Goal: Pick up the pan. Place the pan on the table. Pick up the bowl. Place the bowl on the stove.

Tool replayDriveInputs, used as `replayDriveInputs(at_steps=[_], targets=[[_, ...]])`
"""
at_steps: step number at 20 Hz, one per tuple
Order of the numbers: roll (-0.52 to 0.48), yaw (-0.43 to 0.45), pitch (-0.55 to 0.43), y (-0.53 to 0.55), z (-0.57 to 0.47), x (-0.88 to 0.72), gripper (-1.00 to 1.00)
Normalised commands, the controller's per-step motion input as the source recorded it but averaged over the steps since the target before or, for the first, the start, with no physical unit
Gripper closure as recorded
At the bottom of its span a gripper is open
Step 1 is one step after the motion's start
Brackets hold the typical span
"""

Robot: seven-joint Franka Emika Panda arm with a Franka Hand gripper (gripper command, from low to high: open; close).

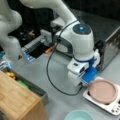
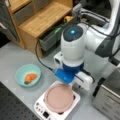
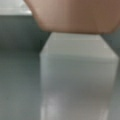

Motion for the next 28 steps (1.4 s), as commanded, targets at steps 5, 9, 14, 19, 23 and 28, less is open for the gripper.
replayDriveInputs(at_steps=[5,9,14,19,23,28], targets=[[-0.183,0.037,0.066,0.09,0.01,0.16,-1.0],[-0.172,0.04,0.071,0.07,0.01,0.17,-1.0],[-0.175,0.05,0.059,0.05,0.01,0.18,-1.0],[-0.178,0.055,0.058,0.04,0.04,0.19,1.0],[-0.169,0.056,0.056,0.04,0.05,0.19,1.0],[-0.164,0.055,0.052,0.05,0.06,0.19,1.0]])
